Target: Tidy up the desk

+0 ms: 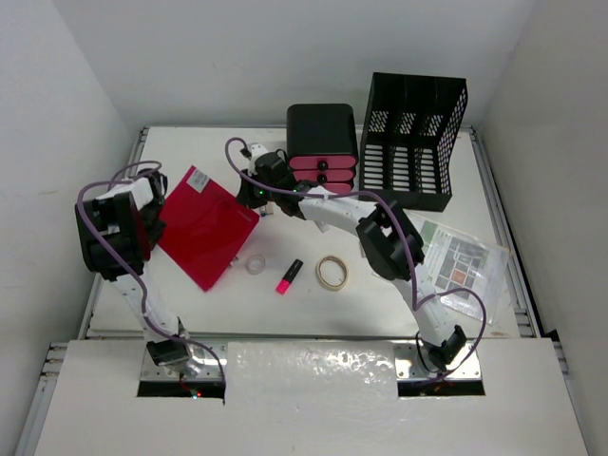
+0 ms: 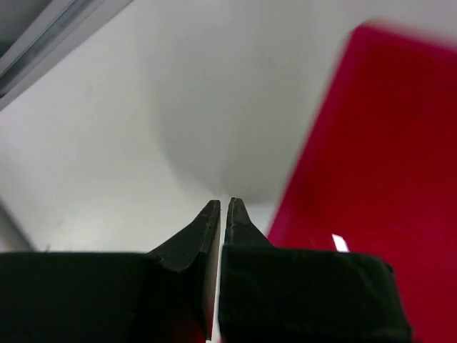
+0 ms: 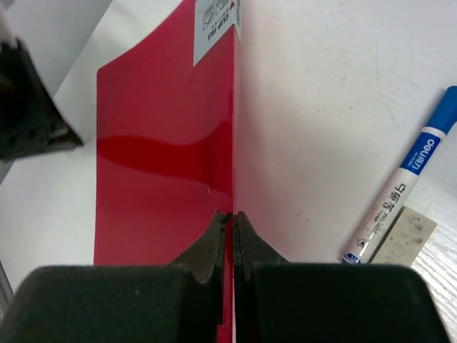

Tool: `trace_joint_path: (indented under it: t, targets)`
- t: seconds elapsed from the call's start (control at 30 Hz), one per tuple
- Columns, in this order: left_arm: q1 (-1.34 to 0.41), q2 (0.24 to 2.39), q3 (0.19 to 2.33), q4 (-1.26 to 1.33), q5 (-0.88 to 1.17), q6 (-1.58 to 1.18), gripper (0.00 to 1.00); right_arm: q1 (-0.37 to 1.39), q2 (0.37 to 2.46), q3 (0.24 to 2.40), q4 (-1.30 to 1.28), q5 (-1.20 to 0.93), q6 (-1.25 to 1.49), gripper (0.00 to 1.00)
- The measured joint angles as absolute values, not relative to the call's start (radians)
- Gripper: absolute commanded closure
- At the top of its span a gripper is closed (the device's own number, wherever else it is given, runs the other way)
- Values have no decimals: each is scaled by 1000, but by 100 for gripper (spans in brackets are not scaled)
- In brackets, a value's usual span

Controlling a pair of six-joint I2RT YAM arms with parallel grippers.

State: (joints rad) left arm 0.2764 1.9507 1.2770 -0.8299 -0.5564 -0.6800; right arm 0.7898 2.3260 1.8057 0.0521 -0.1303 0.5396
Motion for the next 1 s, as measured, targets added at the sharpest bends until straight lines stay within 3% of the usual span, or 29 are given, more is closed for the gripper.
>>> trace_joint_path:
  t: [0.27,0.8,1.0]
  targets:
    - [273,1864,1106,-829,-561,-686,100,790,2326,1782,81,-136,542,100]
    - [209,1986,1289,-829,-576,-686,100,780,2326,1657,81,-234,628,100]
    - [209,1986,1289,-808,-588,-686,100,773,2367,1690,76,-265,651,85]
